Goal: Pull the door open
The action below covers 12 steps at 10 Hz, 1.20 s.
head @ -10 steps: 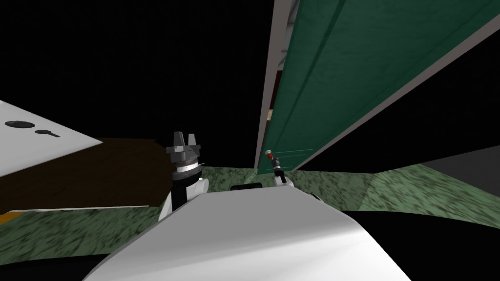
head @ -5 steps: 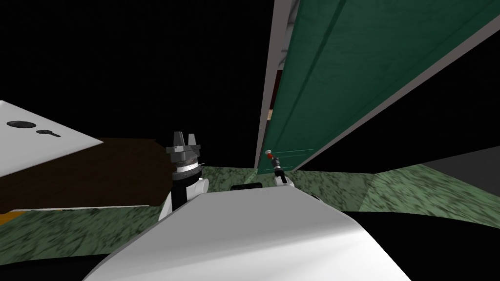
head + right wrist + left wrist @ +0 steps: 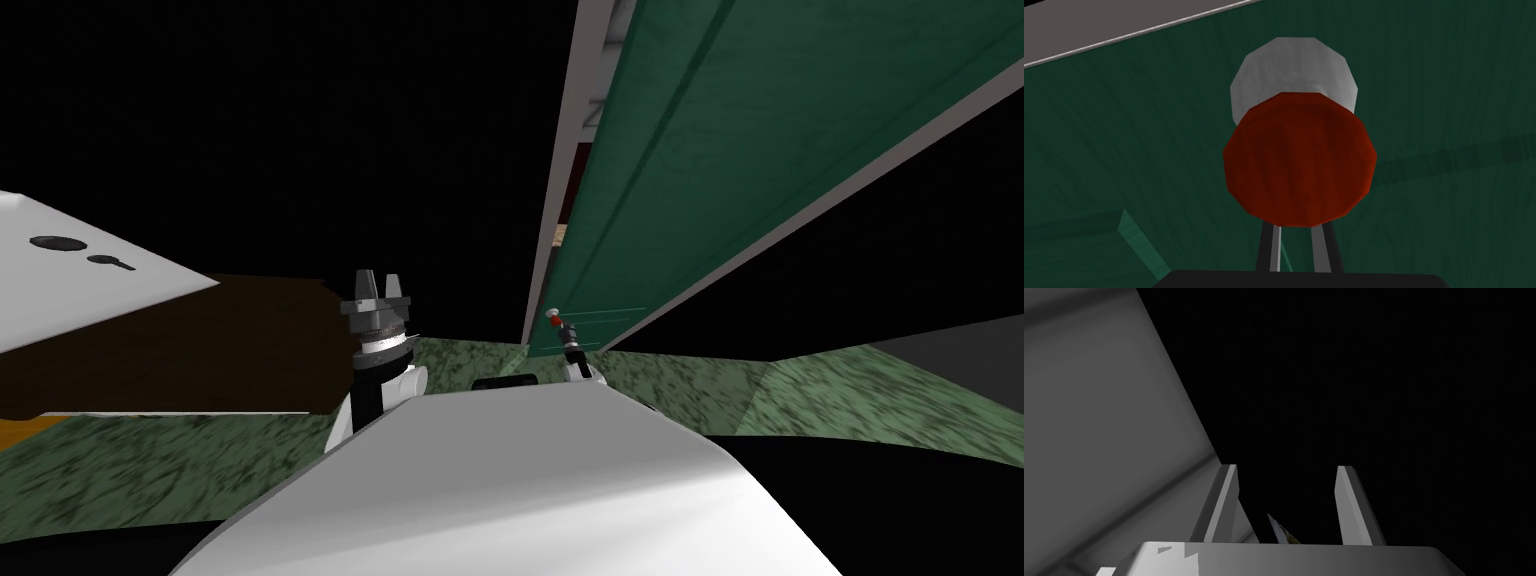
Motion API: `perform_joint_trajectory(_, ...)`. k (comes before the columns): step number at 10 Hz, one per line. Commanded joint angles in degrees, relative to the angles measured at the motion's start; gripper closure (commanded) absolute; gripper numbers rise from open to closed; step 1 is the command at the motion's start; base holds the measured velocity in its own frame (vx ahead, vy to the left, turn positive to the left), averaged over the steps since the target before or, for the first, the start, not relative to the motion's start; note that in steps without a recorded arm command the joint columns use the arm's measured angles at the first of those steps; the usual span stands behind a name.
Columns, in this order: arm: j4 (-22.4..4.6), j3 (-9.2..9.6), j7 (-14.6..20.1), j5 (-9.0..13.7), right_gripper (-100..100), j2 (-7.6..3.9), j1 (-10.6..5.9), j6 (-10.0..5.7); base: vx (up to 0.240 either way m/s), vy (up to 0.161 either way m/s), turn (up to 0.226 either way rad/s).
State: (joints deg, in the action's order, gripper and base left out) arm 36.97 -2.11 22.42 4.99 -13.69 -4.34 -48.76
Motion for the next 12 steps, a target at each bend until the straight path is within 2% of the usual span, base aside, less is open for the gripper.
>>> perform_joint_trajectory(1, 0.3, 1.10, 2.6, 0.3, 100, 0.50, -0.34, -0.53, -0.052, -0.013, 0.085)
perform_joint_trajectory(2, 0.3, 1.36, 4.3, 0.7, 100, 0.37, -0.35, -0.54, -0.076, -0.007, 0.100)
perform_joint_trajectory(3, 0.3, 1.36, 4.3, 0.7, 100, 0.37, -0.35, -0.54, -0.055, -0.005, 0.033)
perform_joint_trajectory(4, -2.5, 0.89, 6.2, 1.6, -100, -0.38, -1.09, -0.74, -0.033, -0.020, 0.019)
perform_joint_trajectory(8, -2.3, 1.88, 12.2, 3.4, -100, -0.23, -1.27, -0.50, -0.045, -0.006, 0.028)
perform_joint_trajectory(9, -2.3, 1.88, 12.7, 3.4, -100, -0.23, -1.27, -0.50, -0.063, 0.034, 0.101)
perform_joint_trajectory(11, -2.2, 2.57, 16.4, 4.6, -100, -0.12, -1.39, -0.34, -0.057, 0.034, 0.046)
perform_joint_trajectory(12, -2.2, 2.57, 16.9, 4.6, -100, -0.12, -1.39, -0.34, -0.038, 0.010, 0.017)
